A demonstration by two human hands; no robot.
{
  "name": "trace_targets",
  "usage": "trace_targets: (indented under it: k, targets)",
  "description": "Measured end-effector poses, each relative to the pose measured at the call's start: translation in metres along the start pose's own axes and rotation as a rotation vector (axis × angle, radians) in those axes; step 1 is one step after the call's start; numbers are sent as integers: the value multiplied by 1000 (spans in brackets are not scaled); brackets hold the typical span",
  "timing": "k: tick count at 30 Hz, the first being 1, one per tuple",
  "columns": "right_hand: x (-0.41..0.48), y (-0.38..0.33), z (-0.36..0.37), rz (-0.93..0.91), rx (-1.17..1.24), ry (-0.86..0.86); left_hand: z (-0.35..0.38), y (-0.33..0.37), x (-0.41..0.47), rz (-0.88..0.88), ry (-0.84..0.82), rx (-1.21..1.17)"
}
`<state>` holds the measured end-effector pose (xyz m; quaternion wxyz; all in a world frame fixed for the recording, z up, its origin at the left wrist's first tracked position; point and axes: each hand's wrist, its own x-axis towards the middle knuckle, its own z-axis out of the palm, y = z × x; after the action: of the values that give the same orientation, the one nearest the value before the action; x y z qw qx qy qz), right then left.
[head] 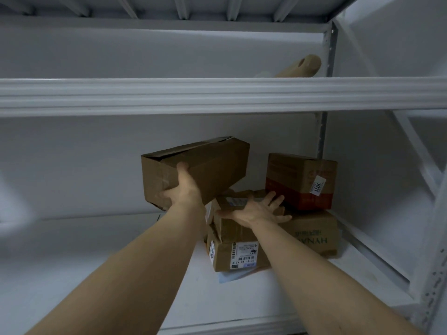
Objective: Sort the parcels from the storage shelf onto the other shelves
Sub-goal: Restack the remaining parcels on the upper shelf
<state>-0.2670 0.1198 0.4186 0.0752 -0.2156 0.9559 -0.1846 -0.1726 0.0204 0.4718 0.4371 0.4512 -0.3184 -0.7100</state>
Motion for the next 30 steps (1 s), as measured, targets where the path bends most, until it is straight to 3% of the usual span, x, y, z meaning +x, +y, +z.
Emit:
trace_targets:
  k: [3, 13, 19, 23, 26, 30]
  targets:
    - [5, -6, 5, -21, 48, -6, -2, 2, 2, -5, 14, -28]
    - [-17, 14, -8, -217, 279, 362, -4, -4, -7, -26, -4, -84]
    - [-28, 43, -16, -187, 556, 602, 0, -31, -32, -74, -133, 76]
    - [-33, 59, -19, -129, 668, 671, 7, -42, -55, -137, -235, 213]
    - [-33, 67, -22, -77, 757, 713, 9, -47, -69, -102, -290, 339]
    - [-35, 71, -22, -115, 707, 727, 5, -48, -48, 32, -246, 305]
